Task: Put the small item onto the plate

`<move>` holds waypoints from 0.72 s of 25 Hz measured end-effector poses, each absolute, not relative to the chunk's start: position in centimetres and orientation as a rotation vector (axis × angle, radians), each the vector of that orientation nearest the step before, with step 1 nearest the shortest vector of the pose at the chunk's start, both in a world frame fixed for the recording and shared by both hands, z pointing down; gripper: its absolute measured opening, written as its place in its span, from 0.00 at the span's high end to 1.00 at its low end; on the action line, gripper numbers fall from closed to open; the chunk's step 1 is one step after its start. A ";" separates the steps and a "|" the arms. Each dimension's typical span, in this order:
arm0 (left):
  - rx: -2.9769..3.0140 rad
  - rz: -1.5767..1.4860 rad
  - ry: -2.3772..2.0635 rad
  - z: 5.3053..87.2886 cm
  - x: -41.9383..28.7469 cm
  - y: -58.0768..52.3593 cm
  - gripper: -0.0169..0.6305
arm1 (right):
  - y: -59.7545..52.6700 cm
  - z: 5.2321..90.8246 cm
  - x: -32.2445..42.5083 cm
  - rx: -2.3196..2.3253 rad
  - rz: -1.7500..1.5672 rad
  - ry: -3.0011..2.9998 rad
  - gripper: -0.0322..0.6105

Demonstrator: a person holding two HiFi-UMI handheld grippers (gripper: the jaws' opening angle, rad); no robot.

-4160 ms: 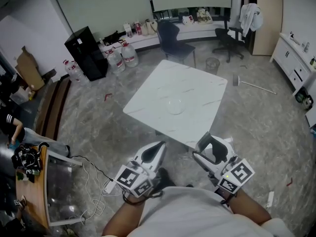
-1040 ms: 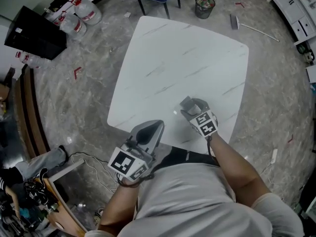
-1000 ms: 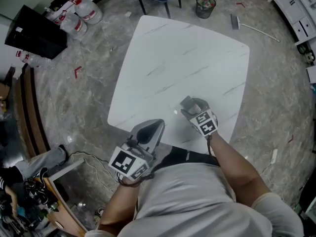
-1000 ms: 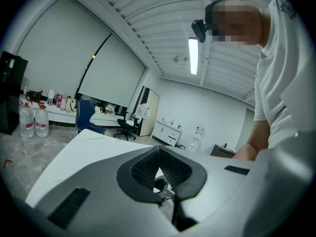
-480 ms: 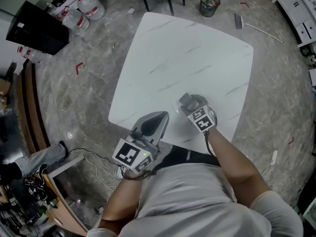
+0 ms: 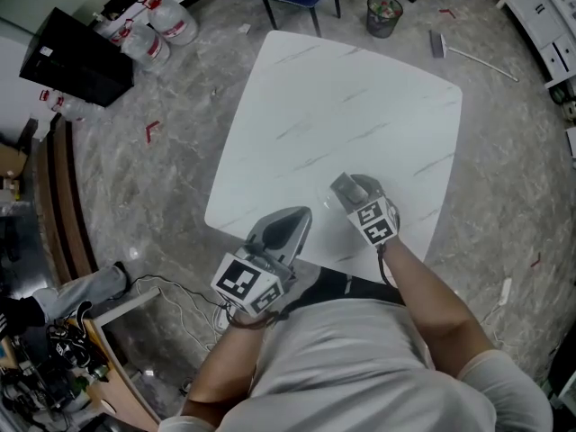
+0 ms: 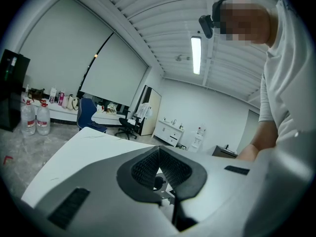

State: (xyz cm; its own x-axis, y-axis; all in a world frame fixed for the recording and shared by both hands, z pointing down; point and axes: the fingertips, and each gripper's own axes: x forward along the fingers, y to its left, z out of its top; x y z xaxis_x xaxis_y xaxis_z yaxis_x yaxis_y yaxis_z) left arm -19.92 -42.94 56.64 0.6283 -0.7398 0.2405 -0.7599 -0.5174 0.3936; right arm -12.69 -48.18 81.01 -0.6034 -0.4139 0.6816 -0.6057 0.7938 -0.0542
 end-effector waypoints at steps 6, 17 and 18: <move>2.428 0.050 -1.168 54.4 -18.9 -42.4 0.96 | -48.6 73.9 -12.3 0.836 0.278 -2.423 0.88; 2.556 -0.063 -1.118 46.5 -16.3 -42.3 0.96 | -46.4 53.8 -10.7 1.016 0.152 -2.689 0.95; 2.574 -0.073 -1.115 45.3 -16.0 -42.3 0.96 | -46.1 51.7 -10.5 1.025 0.130 -2.716 0.95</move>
